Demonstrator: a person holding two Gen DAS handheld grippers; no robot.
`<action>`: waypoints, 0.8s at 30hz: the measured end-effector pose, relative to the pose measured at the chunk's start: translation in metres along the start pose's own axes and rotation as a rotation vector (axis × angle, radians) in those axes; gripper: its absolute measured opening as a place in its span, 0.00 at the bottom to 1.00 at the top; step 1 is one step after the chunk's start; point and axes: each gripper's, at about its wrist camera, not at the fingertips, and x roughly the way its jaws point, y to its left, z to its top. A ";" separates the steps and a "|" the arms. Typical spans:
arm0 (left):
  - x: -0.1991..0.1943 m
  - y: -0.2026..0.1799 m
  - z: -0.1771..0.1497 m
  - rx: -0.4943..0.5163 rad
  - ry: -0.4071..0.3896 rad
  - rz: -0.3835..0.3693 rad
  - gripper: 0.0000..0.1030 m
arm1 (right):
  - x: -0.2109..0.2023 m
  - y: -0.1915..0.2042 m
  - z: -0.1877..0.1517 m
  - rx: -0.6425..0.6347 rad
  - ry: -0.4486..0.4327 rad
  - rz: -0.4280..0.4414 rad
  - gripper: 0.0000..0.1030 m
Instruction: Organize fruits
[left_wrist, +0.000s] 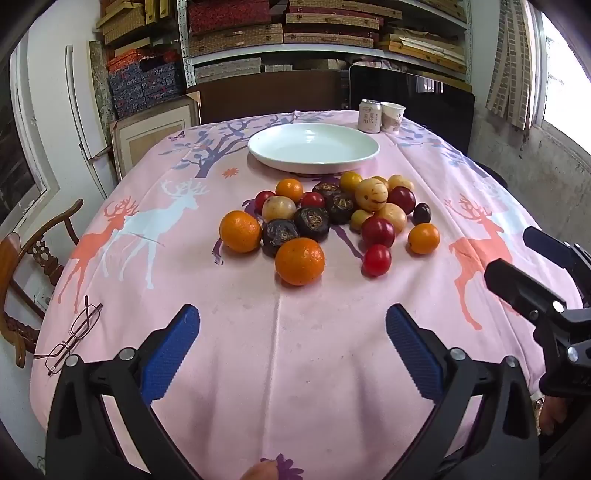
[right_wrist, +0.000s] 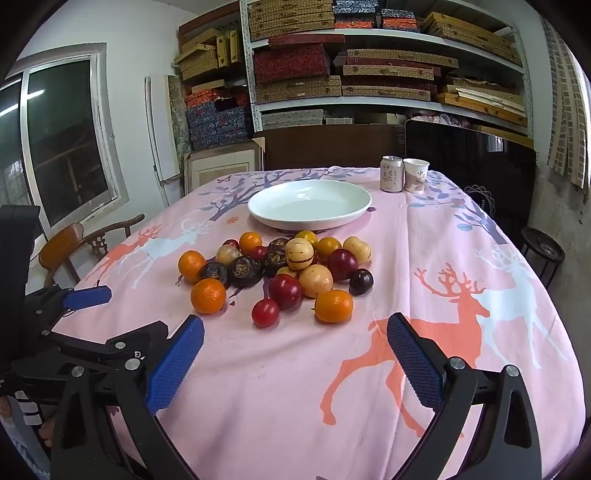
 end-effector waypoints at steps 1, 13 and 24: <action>0.000 0.000 0.000 0.002 -0.001 0.002 0.96 | 0.000 0.000 0.000 -0.001 -0.001 -0.001 0.97; 0.000 0.000 0.000 0.005 0.000 0.006 0.96 | -0.002 0.003 -0.001 -0.005 -0.002 -0.004 0.97; 0.000 0.000 0.000 0.005 0.000 0.006 0.96 | -0.003 0.004 -0.001 -0.005 -0.003 -0.003 0.97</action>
